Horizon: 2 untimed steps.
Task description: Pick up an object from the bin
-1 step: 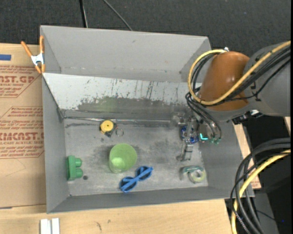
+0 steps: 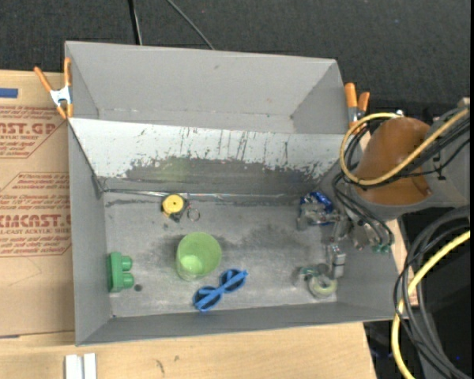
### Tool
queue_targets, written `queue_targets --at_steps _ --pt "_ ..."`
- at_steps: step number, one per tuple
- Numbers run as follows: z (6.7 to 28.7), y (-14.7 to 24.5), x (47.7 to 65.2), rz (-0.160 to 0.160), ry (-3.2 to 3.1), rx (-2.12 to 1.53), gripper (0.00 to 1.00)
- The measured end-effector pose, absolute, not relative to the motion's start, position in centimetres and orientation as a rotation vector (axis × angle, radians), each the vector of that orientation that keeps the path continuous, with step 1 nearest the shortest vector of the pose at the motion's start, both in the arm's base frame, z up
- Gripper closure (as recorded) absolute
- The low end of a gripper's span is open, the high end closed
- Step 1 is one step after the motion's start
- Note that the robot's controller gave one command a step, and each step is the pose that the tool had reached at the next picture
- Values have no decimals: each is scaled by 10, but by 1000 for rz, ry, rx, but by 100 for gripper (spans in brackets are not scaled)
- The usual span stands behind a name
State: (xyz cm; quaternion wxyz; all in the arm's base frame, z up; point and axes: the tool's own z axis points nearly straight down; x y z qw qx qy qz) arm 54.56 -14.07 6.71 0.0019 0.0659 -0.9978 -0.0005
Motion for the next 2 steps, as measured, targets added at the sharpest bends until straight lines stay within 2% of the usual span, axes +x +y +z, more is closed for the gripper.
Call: queue_targets --at_steps 1,2 --pt "100 -132 488 -2 -3140 -79 0" --pt "106 -155 491 0 -3127 -315 0"
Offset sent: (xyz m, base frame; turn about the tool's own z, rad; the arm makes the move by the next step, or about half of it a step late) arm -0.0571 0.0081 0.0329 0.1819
